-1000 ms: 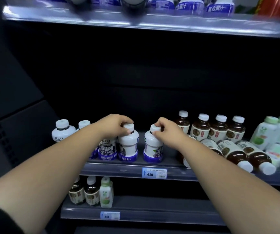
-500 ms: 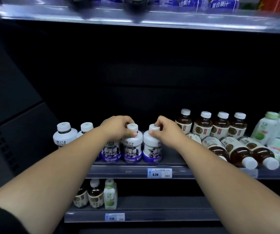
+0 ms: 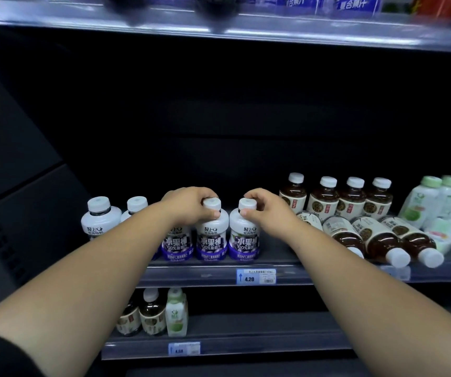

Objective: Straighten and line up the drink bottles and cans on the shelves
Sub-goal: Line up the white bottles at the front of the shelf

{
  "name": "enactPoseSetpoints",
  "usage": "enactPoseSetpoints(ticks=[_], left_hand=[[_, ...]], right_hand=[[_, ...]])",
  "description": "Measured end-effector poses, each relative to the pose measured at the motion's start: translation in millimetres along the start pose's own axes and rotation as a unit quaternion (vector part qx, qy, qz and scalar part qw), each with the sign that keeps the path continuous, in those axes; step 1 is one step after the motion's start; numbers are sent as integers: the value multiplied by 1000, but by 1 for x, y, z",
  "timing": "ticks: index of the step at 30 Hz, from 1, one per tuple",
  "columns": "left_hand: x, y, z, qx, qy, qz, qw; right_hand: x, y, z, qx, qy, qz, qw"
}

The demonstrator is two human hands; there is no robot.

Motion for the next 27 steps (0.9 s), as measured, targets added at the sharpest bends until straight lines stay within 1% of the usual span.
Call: enactPoseSetpoints(ticks=[7, 10, 14, 16, 18, 20, 25, 27], left_hand=[[1, 1, 1, 4, 6, -4, 1000], [1, 4, 2, 11, 10, -22, 1000], [0, 8, 5, 27, 45, -47, 998], [0, 9, 5, 35, 51, -27, 998], [-2, 13, 2, 47, 47, 21, 998], [-4, 28, -1, 65, 42, 53, 996], [3, 92, -18, 114, 35, 54, 991], [12, 119, -28, 120, 28, 66, 990]], right_hand=[[4, 4, -2, -5, -3, 4, 1000], [5, 5, -1, -5, -7, 0, 1000], [6, 6, -1, -4, -15, 0, 1000], [6, 6, -2, -7, -26, -7, 1000], [1, 5, -1, -14, -34, 2, 999], [-13, 5, 0, -24, -24, 16, 999], [-69, 22, 8, -34, 21, -5, 999], [-99, 35, 14, -33, 35, 5, 999]])
Point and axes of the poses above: each hand's wrist, its own z-axis away from the middle knuckle, its own x-axis out of the palm, y = z × x, the point moved 8 cm from there along -z, towards the middle knuckle, and after that the axes turned 2 degrees about y, right-handed, at the moved point
